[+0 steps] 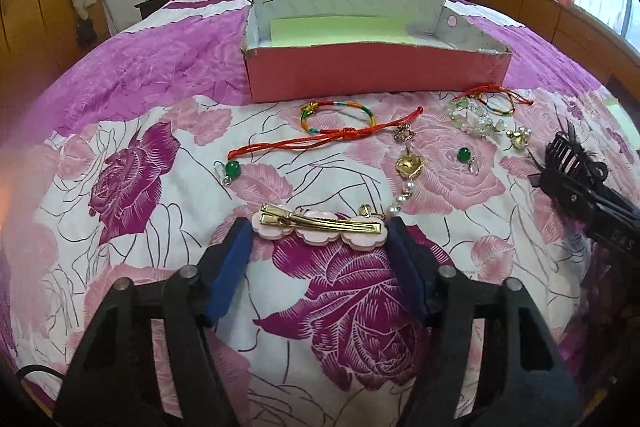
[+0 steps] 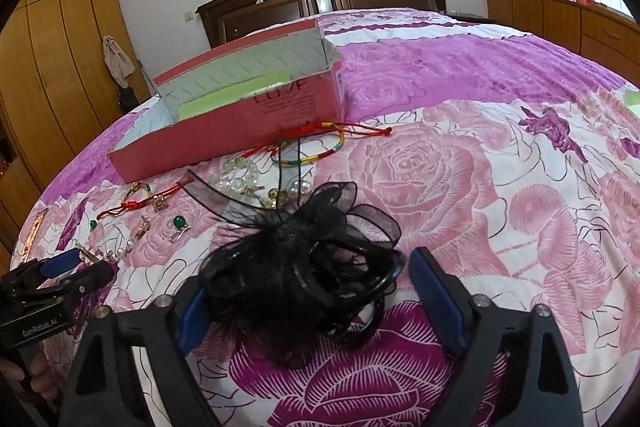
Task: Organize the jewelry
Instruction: 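Grasp the gold flower hair clip with the left gripper while the right grasps the black feathered clip, then lower both held clips onto the green paper in the box and open both grippers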
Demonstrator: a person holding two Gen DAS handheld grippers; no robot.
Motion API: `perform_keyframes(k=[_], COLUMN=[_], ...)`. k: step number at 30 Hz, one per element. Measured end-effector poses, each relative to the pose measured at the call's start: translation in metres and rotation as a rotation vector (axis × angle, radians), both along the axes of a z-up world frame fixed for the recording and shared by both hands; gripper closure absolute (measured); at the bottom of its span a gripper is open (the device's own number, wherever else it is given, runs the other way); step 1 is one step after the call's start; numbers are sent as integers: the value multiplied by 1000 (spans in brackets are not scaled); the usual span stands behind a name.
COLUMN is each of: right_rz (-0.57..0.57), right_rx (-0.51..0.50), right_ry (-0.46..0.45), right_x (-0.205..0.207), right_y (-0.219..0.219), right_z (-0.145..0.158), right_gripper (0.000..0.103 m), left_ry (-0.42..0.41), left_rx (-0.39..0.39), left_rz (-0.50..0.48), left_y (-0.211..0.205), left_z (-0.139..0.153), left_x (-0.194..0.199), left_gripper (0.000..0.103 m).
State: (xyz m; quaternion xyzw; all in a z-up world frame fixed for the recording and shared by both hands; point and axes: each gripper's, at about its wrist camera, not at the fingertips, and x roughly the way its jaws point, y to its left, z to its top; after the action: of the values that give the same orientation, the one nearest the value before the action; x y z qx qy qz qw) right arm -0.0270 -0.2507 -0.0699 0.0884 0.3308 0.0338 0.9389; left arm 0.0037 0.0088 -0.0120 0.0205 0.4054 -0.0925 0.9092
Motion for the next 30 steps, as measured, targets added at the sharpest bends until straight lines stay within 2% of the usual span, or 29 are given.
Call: perform_keyframes(k=[3,5,11,18,30], right_rz=[4,9,17,34,99], right_rx=[1,0,-11,-59,-94], right_ry=[0,0,-16,-88,-206], right_x=[0,-1,-4,-11,9], right_y=[-1,-1,-2,5,24], right_z=[1,3,12,37,82], right_gripper=[28,30,31,31,31], left_ry=[1,-2,-20,-65,-115], left_rx=[-8,-9,-31,-69,-97], left_rz=[-9,-14,-7,10,12], left_y=[1,1,6,15,12], left_z=[0,0,9,31,58], left_x=[0,3,2,5,38], left_gripper=[42,42,42,42,42])
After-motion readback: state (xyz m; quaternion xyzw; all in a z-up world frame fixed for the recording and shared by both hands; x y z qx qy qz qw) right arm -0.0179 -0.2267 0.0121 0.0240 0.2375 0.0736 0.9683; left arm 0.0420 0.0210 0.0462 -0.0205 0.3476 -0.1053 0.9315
